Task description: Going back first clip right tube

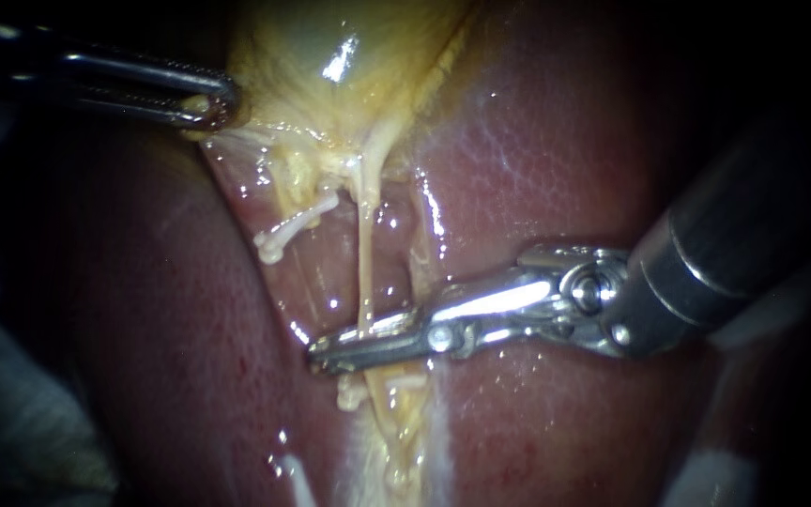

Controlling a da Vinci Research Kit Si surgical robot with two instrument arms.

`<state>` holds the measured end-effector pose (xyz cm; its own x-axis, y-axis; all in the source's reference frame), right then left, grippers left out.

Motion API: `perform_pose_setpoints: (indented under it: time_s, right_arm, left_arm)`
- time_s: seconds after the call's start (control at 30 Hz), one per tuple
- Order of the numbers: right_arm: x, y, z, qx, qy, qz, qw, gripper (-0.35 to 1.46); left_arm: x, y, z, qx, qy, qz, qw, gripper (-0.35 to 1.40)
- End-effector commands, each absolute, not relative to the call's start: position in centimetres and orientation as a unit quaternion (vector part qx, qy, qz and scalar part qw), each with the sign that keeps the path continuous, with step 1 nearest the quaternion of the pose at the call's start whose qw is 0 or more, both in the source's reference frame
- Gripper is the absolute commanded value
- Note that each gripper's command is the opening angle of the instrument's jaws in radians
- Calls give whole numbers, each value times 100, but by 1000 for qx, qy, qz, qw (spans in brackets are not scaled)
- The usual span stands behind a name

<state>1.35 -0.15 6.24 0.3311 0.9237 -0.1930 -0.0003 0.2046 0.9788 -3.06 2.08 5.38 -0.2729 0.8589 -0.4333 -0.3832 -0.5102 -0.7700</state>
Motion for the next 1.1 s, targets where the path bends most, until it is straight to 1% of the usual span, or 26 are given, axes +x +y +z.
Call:
perform_pose_setpoints:
  time_s: [0.03,0.07,0.1,0.13,0.17,0.27,0.43,0.57,0.7,0.83,0.97,1.1]
  right_arm:
    - [136,-16,626,508,455,357,638,-13]
    - [137,-17,629,494,471,334,650,8]
    - [139,-17,631,488,477,327,654,20]
    - [141,-17,634,487,476,327,655,30]
    - [143,-17,640,481,478,324,660,37]
    - [143,-16,653,455,484,307,682,43]
    - [129,-6,667,419,484,303,706,46]
    - [113,-3,668,404,486,281,722,46]
    - [96,-4,657,378,502,237,741,45]
    - [80,-1,638,362,517,202,749,46]
    - [65,1,619,354,525,185,752,46]
    - [53,4,608,345,530,177,754,46]
  left_arm:
    - [-306,208,538,-438,-271,750,414,-35]
    - [-306,208,538,-438,-271,750,414,-35]
    - [-306,208,538,-438,-271,750,414,-35]
    - [-306,209,539,-438,-271,750,414,-35]
    - [-306,209,539,-438,-271,750,414,-35]
    - [-306,209,539,-438,-271,750,414,-35]
    - [-306,209,539,-438,-271,750,414,-35]
    - [-306,209,539,-438,-271,750,414,-35]
    - [-305,209,539,-438,-271,750,414,-35]
    - [-305,208,539,-438,-271,750,414,-35]
    - [-305,209,539,-438,-271,750,414,-35]
    - [-305,209,539,-438,-271,750,414,-35]
